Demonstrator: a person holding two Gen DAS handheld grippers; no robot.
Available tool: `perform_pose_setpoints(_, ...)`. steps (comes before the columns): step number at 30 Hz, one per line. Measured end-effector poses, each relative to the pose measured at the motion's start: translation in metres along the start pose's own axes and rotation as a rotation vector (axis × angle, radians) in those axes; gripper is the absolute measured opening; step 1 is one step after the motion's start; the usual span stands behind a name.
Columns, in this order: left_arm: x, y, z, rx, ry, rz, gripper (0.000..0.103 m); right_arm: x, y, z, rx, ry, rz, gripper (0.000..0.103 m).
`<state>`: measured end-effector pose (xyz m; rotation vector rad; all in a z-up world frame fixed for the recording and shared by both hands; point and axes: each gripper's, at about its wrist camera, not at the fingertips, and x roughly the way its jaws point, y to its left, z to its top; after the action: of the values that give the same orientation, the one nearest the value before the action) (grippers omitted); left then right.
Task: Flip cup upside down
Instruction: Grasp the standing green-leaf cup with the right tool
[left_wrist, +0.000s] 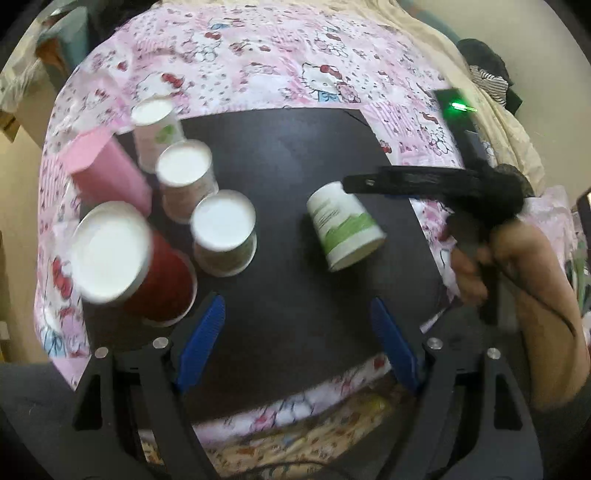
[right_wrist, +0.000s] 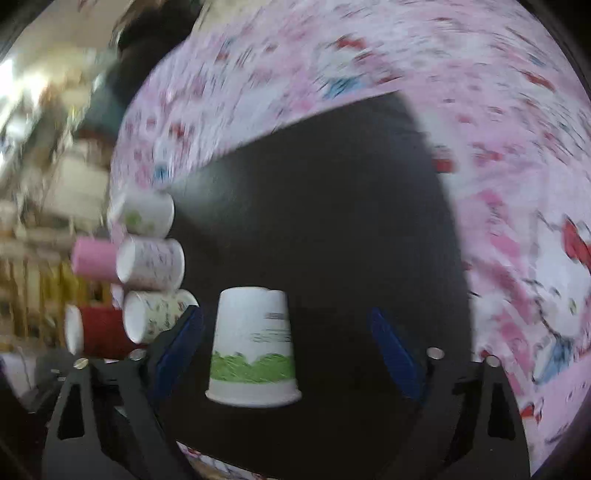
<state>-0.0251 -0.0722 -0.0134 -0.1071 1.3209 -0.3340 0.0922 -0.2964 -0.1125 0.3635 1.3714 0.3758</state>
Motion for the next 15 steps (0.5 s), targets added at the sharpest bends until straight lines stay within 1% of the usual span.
perform_pose_setpoints(2,-0.007,0.010,-0.009,0.002,0.001,-0.022,0.079,0.019,0.016,0.008,-0.068,0.046,-0.071,0.085)
perform_pose_setpoints(4,-0.014,0.019,-0.016,0.004,-0.013,-0.021,0.079,0.034,0.024,0.014,-0.102,0.098,-0.116,0.079)
perform_pose_setpoints(6,-0.021,0.032,-0.020,0.003,-0.026,-0.014,0.079,0.046,0.026,0.020,-0.106,0.149,-0.135,0.076)
perform_pose_setpoints(8,-0.027,0.043,-0.022,-0.003,-0.026,-0.026,0.079,0.055,0.030,0.025,-0.127,0.181,-0.180,0.074)
perform_pose_setpoints(9,-0.030,0.050,-0.022,-0.006,-0.030,-0.040,0.079,0.060,0.033,0.027,-0.142,0.205,-0.203,0.072)
perform_pose_setpoints(10,-0.031,0.055,-0.021,-0.009,-0.038,-0.045,0.079,0.063,0.036,0.029,-0.151,0.227,-0.212,0.066)
perform_pose_setpoints(11,-0.034,0.062,-0.021,-0.016,-0.047,-0.045,0.079,0.067,0.037,0.030,-0.157,0.246,-0.218,0.063)
perform_pose_setpoints(13,-0.036,0.078,-0.020,-0.040,-0.056,-0.046,0.079,0.071,0.042,0.030,-0.182,0.273,-0.233,0.033)
perform_pose_setpoints(15,-0.036,0.092,-0.020,-0.071,-0.069,-0.074,0.079,0.067,0.047,0.030,-0.193,0.260,-0.246,0.022)
